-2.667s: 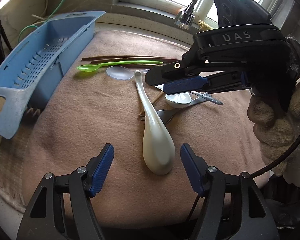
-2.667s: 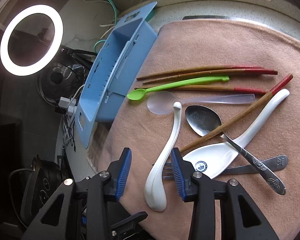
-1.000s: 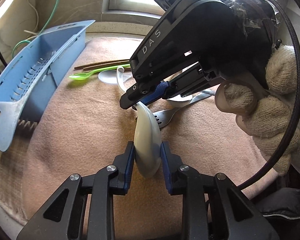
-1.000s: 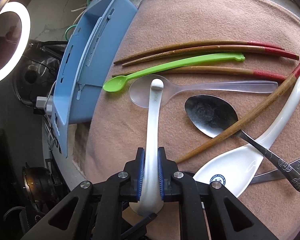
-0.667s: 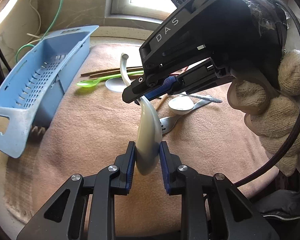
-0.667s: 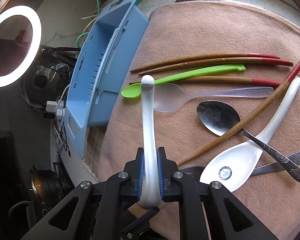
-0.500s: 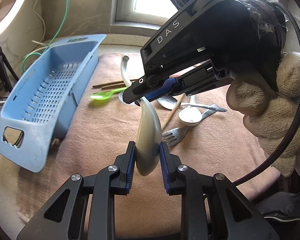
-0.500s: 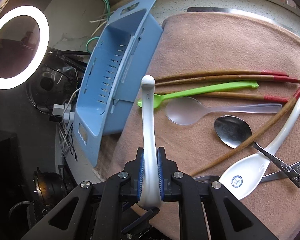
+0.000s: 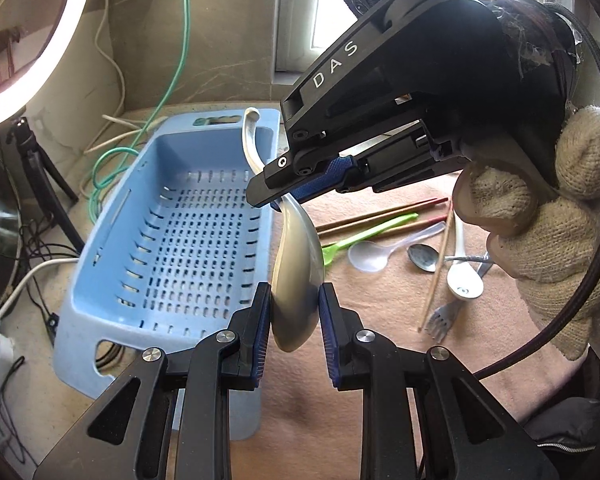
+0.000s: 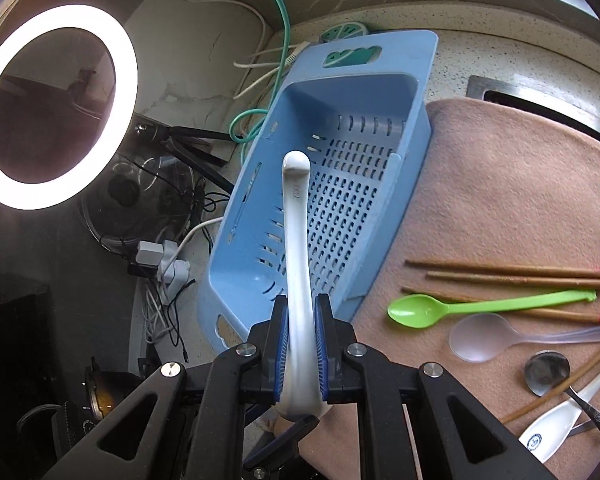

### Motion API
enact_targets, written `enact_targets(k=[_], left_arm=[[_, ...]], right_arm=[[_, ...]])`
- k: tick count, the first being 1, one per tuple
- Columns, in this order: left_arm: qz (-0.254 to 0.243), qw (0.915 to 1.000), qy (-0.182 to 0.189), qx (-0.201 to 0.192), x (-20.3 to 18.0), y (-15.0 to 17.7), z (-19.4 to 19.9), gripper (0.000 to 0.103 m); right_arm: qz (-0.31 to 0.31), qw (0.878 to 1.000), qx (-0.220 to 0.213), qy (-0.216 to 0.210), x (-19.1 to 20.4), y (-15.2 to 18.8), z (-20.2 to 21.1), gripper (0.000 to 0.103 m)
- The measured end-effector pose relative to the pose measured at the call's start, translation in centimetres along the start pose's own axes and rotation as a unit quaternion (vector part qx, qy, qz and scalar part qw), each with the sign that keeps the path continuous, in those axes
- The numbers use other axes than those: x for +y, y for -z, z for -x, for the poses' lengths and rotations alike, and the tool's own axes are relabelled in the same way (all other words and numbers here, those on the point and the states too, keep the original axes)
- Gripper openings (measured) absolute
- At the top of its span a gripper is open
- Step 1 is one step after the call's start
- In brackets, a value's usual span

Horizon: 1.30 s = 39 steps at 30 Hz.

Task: Organize utensils
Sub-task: 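Lift the white spoon with the right gripper and carry it over the blue basket, then lower the spoon into the blue basket and open the right gripper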

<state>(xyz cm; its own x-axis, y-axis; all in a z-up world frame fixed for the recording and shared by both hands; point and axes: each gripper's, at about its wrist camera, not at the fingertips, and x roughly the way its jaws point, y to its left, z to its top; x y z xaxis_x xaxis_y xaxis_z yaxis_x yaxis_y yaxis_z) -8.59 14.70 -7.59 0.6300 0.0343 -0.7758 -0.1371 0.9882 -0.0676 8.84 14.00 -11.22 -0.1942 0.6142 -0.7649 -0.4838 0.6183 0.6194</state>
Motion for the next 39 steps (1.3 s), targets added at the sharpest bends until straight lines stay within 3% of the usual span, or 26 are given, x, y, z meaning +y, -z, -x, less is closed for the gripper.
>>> enact_targets(k=[12,17,20,28,39], left_arm=[[-0.01,0.9991,-0.036,0.018,5.7,-2.5,-2.8,0.022],[0.003,0.9974,-0.069,0.02,7.7,-3.1,-3.3,0.02],[0.015,0.9962,-0.084,0.017,8.6,-3.3,-3.1,0.019],[0.028,0.9955,-0.09,0.011,8.1,-3.0,-1.4,0.02],[0.016,0.9978,-0.065,-0.004,4.0,-3.1,0.2,0.02]], right_arm=[[0.009,1.0,-0.006,-0.005,2.2,-5.4,-4.8,0.012],[0.042,0.999,-0.02,0.018,3.7,-6.3,-5.1,0.02],[0.048,0.998,-0.036,0.024,3.8,-6.6,-4.5,0.039],[0.07,0.996,-0.051,0.034,3.4,-5.6,-2.1,0.041],[0.087,0.987,-0.131,0.045,0.7,-2.4,5.6,0.046]])
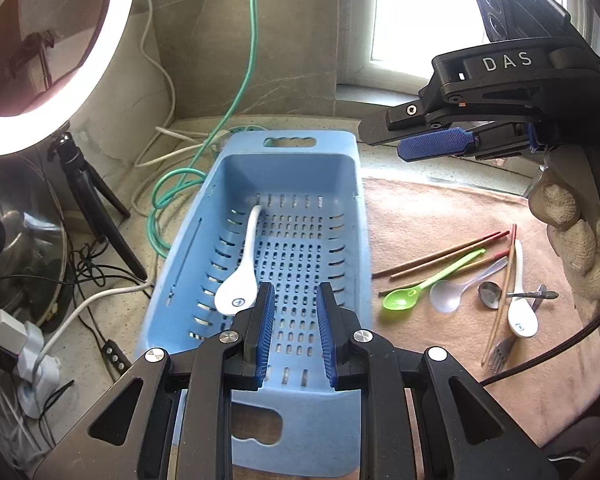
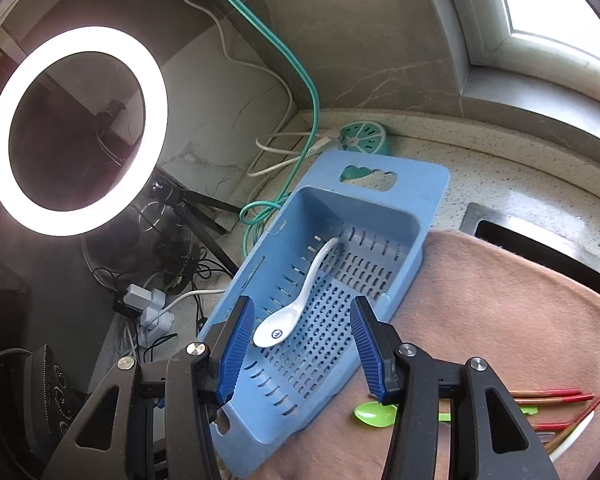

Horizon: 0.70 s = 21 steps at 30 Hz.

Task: Organize utensils
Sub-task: 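Lower the spoon into the blue basket and open the right gripper, then move the right tool back over the utensils toward the silver fork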

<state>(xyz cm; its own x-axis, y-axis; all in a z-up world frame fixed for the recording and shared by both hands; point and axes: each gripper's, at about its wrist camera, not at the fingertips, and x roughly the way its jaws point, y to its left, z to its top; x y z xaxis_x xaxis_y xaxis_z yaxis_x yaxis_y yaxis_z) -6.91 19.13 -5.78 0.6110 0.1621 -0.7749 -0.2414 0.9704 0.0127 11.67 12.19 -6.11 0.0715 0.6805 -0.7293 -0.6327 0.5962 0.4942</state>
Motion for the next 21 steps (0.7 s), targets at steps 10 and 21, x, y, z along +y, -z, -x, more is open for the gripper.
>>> enact_targets(k=[10,21], left_arm=[[-0.014,0.9971,0.074,0.008,-5.5,0.9,0.5,0.034],[-0.037,0.98,0.186,0.058,-12.7,2.2,-1.5,0.043]], right_arm=[[-0.02,0.997,-0.003,0.071,-5.8,3.7,7.3,0.046],[-0.106,0.989,-0.005,0.103,-13.5,9.3,12.2,0.062]])
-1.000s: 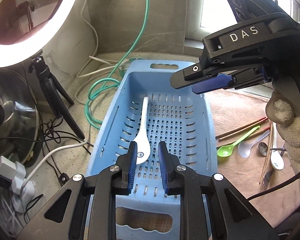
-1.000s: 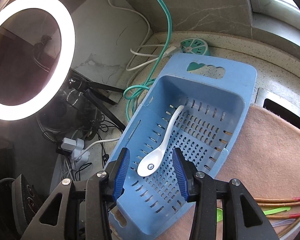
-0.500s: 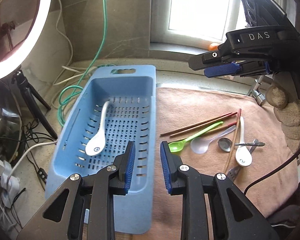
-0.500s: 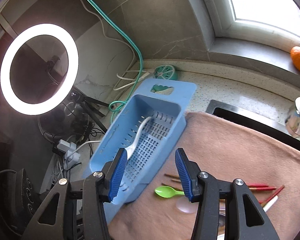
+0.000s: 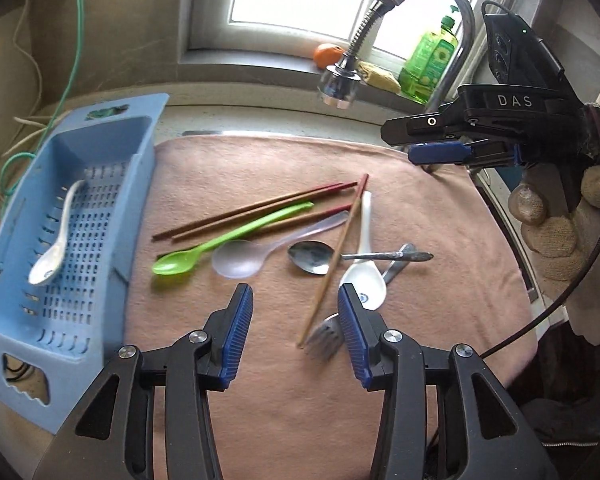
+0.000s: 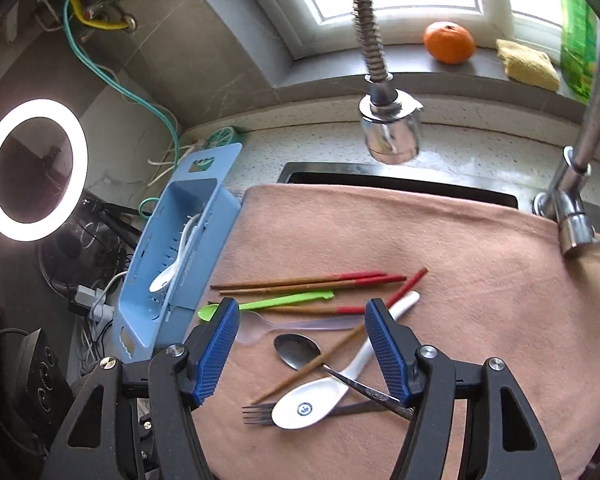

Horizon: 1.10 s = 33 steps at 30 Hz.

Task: Organize utensils
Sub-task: 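Move the right tool back over the utensils toward the silver fork, then close the right gripper on the silver fork's handle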

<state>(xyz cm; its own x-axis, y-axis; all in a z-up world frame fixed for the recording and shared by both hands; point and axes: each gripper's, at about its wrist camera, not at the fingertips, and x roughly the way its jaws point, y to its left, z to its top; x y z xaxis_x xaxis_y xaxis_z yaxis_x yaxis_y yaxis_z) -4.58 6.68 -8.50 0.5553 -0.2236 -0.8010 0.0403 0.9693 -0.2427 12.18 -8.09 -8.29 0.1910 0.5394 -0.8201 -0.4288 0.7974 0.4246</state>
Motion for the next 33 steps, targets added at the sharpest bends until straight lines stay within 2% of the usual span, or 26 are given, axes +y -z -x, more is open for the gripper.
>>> enact_targets(k=[6,11,15,21,25,30,33], left_arm=[[-0.012,0.9993,0.024,0.027,-2.3,0.4,-2.0,0.043],[-0.013,0.9987,0.032,0.037,-2.9,1.0,-2.1,0.043],[-0.016,0.9983,0.032,0.047,-3.0,1.4,-2.4,0.043],[-0.044,0.9956,0.019,0.081,-2.9,2.4,-3.9,0.043],[-0.074,0.9932,0.004,0.09,-2.9,2.8,-4.4,0.043],[-0.094,0.991,0.007,0.095,-2.8,2.5,-4.7,0.043],[-0.103,0.9899,0.012,0.097,-2.7,2.5,-4.7,0.043]], right_arm=[[-0.046,0.999,0.021,-0.011,-3.3,2.1,0.0,0.062],[-0.087,0.993,0.056,-0.056,-4.8,4.5,-1.0,0.06],[-0.097,0.99,0.077,-0.068,-5.0,6.0,-2.2,0.057],[-0.14,0.982,0.103,-0.07,-6.2,7.8,-4.1,0.044],[-0.166,0.978,0.104,-0.07,-6.9,8.5,-4.8,0.04],[-0.212,0.97,0.09,-0.075,-8.1,8.7,-5.2,0.034],[-0.221,0.97,0.079,-0.068,-8.3,8.4,-5.2,0.033]])
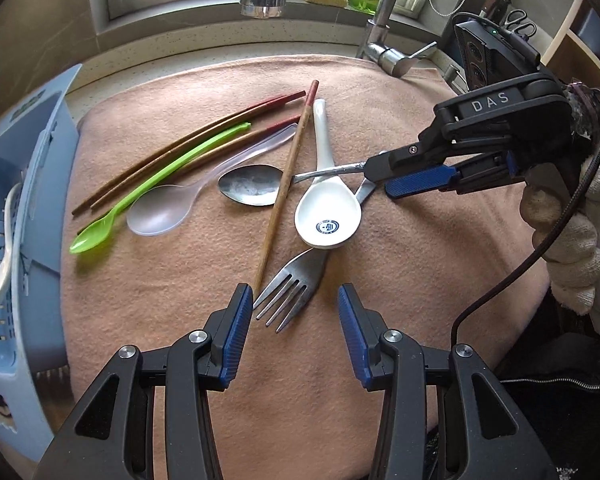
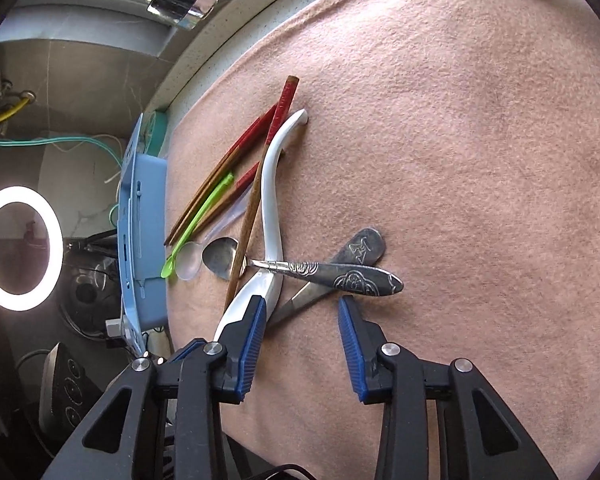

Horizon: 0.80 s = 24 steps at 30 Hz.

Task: Organize utensils
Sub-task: 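Close the right gripper on the silver fork's handle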

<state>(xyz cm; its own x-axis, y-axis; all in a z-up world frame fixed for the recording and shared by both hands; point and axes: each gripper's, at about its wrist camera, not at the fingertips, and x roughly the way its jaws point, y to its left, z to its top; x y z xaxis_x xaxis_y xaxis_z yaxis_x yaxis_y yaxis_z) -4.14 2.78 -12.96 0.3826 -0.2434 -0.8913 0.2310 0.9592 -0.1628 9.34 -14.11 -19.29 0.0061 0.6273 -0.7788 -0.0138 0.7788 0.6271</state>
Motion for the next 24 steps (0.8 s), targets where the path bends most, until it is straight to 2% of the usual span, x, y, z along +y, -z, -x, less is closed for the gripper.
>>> enact_targets(k=[11,14,18,24], left_arm=[[-0.039,0.9989,0.003,0.026,0.0,0.0,-0.7,0.043],[-0.048,0.9985,-0.007,0.026,-0.2,-0.1,-1.2,0.043],[-0.032,0.9992,0.018,0.013,-0.4,0.0,-0.5,0.042],[-0.048,0.998,0.038,0.018,-2.1,0.5,-0.7,0.042]], right_arm=[[-0.001,1.0,-0.005,0.025,0.9,-0.5,-0.5,0.03],[-0.003,1.0,-0.005,0.027,1.3,-0.3,-0.7,0.03],[-0.008,1.0,-0.004,0.024,1.0,-0.3,-0.5,0.03],[-0.006,1.0,-0.002,0.022,0.6,-0.4,-0.4,0.028]])
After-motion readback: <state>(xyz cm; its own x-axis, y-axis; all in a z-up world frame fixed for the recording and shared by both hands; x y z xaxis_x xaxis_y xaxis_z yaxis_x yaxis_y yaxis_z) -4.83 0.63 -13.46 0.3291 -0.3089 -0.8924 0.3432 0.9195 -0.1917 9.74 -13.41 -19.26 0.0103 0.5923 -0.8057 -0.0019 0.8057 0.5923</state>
